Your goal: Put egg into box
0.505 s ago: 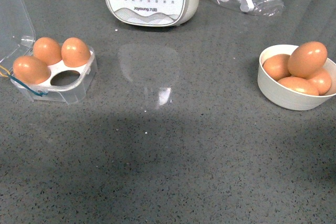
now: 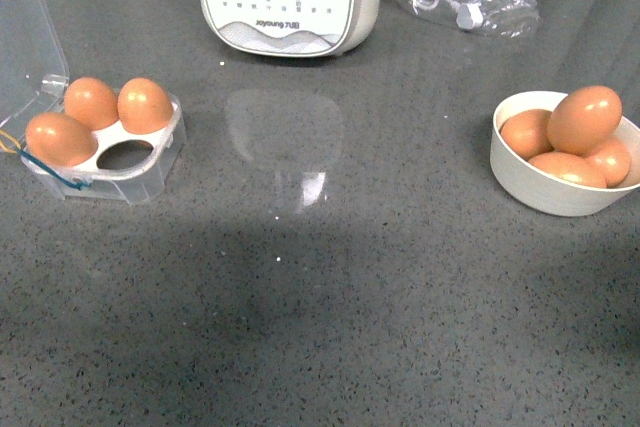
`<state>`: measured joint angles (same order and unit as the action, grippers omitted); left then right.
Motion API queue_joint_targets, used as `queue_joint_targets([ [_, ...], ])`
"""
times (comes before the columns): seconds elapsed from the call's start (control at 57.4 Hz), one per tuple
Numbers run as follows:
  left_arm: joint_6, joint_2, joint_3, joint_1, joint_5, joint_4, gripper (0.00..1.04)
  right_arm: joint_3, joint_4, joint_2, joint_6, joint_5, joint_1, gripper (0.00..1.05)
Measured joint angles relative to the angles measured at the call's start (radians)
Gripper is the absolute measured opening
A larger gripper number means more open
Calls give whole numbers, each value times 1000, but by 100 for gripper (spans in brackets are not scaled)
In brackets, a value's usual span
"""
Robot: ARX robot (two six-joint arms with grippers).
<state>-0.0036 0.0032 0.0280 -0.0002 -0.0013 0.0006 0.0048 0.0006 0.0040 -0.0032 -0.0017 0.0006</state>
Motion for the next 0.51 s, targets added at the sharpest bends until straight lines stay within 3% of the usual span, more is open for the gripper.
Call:
queue_joint_targets([
  [0.453,0,0,0,0,0,0,98,0,0,0,0,0,0,97],
  [0.505,0,0,0,0,0,0,98,0,9,7,-39,60,18,97],
])
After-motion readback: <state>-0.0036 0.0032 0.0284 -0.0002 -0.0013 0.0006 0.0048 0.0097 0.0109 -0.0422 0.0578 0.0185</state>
